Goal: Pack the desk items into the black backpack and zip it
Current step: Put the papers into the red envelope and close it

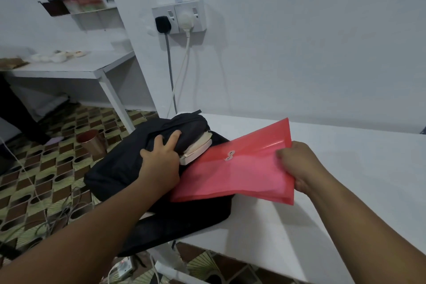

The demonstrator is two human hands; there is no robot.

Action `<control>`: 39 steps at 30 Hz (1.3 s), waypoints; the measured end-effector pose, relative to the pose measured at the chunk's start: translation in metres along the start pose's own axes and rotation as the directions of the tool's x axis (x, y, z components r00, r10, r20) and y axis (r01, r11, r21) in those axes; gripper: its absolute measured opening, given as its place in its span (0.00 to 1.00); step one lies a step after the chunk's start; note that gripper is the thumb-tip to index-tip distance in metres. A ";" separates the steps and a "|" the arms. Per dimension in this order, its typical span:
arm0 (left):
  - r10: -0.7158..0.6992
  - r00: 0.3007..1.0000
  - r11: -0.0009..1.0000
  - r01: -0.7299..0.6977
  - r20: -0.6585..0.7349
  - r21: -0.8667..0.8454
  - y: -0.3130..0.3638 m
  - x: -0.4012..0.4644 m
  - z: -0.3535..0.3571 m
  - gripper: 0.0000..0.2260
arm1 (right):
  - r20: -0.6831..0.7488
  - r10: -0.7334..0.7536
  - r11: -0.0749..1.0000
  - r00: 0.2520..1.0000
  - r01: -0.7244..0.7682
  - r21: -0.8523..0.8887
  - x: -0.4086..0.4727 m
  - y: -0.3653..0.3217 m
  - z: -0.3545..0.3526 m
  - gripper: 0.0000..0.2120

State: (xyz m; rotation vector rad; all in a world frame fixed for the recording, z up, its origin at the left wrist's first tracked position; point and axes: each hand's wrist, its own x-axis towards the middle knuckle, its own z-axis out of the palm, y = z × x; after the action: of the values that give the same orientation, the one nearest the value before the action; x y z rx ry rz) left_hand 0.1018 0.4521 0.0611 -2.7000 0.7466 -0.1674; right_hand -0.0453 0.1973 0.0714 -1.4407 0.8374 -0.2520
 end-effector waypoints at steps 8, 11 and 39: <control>0.056 0.998 0.998 -0.056 -0.003 0.035 0.009 -0.007 -0.007 0.07 | -0.089 -0.076 0.996 0.993 0.080 0.043 0.005 0.014 0.014 0.16; 0.064 0.998 0.998 -0.064 0.005 0.029 0.019 -0.007 -0.012 0.07 | -0.080 -0.086 0.991 0.993 0.094 0.095 0.002 0.040 0.045 0.15; 0.059 0.998 0.995 -0.061 -0.026 -0.074 0.016 -0.022 -0.018 0.08 | 0.174 0.046 0.998 0.984 -0.050 0.024 0.044 0.081 0.140 0.13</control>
State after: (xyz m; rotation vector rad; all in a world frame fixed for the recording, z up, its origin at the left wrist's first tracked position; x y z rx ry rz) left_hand 0.0719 0.4452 0.0720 -2.7469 0.8561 -0.1606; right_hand 0.0483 0.2906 -0.0317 -1.3927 0.7225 -0.0993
